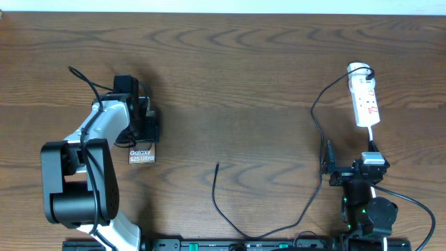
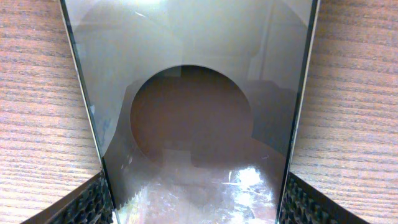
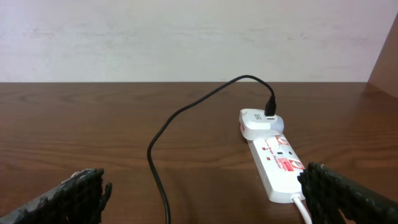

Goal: Plug charger to phone and switch on socket
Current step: 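Lower the left gripper around the phone and close on it, then lift the phone with the left gripper and raise it upward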

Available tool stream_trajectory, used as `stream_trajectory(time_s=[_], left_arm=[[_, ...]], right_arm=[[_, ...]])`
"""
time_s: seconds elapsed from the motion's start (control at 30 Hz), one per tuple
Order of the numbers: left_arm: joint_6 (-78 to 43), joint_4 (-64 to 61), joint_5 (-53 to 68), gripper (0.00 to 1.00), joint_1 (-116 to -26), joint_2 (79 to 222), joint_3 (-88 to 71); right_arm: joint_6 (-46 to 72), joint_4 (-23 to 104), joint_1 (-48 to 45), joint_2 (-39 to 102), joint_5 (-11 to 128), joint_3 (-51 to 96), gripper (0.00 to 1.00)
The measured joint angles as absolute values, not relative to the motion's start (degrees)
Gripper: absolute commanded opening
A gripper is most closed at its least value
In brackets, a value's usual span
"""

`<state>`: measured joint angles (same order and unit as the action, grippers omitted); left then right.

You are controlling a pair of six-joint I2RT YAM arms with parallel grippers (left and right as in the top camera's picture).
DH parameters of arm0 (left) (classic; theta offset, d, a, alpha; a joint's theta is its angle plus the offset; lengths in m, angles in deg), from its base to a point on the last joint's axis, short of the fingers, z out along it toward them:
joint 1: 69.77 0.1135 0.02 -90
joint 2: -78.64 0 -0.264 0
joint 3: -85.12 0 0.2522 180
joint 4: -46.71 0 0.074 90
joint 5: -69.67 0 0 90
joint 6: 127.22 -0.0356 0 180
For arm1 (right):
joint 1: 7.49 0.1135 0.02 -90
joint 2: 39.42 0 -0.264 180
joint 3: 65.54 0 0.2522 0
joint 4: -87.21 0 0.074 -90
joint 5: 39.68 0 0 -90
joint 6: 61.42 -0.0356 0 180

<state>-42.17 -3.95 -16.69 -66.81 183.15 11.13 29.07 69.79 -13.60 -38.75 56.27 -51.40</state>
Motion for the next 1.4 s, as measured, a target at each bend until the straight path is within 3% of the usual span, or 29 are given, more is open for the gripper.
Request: stream_trajectory(time_s=[1.4], left_arm=[[-42.0,-4.5,-16.4,0.07,-66.8,178.6,11.7]], right_arm=[[29.1,69.8,-13.6,-38.8,56.3,-51.4,0.99]])
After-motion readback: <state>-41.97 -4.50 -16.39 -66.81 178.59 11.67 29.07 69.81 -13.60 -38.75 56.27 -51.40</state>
